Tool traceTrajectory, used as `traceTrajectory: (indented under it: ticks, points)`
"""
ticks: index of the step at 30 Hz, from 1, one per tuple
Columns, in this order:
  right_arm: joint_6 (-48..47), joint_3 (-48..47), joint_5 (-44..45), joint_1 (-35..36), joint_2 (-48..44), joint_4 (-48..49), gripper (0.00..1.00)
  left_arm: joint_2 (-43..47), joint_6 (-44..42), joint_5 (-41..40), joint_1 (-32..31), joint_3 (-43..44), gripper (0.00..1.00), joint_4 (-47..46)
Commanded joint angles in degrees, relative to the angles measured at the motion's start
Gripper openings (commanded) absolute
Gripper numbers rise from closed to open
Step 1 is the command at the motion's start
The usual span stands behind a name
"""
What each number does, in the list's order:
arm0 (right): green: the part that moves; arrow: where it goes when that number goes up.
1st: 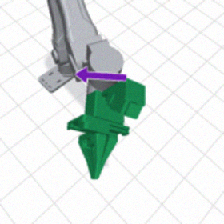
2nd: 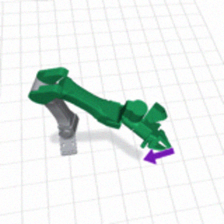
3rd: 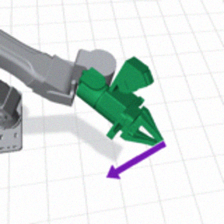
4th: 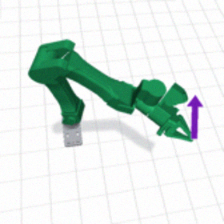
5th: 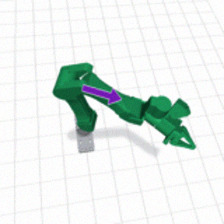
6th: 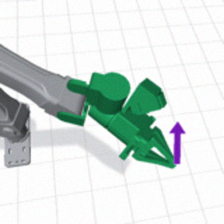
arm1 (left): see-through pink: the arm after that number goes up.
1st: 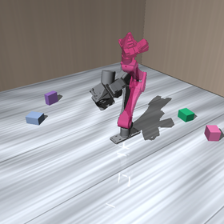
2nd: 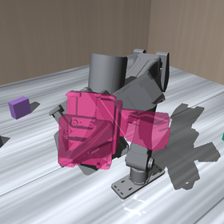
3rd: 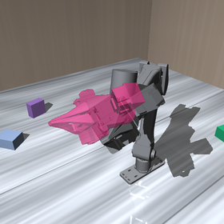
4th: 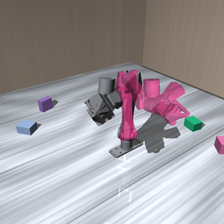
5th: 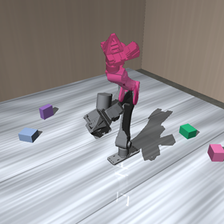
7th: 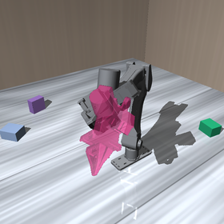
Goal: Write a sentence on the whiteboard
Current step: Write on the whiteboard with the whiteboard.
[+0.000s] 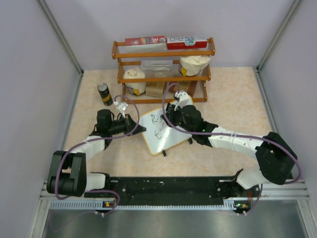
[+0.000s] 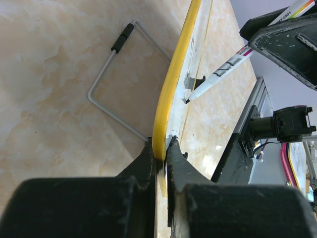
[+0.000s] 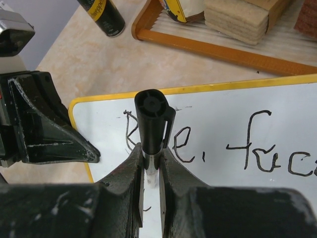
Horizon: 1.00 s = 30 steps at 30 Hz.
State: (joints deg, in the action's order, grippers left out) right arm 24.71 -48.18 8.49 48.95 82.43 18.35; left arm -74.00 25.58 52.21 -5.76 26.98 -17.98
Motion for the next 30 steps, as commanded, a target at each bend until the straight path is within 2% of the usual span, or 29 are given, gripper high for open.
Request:
traceTrajectory:
  ticks: [1,18,30]
  points:
    - [-0.01,-1.57,-0.93,-0.61,0.45,1.07,0.00,-0.53,-7.57,-10.81,0.13,-1.67,0.00,1.98]
    - [1.66,5.38,-3.04,-0.61,-0.52,1.51,0.00,-0.54,-7.65,-10.63,0.13,-1.58,0.00,1.98]
    - [1.66,1.96,-1.02,-0.52,-1.31,1.95,0.00,-0.36,-7.65,-10.81,0.13,-1.76,0.00,1.98]
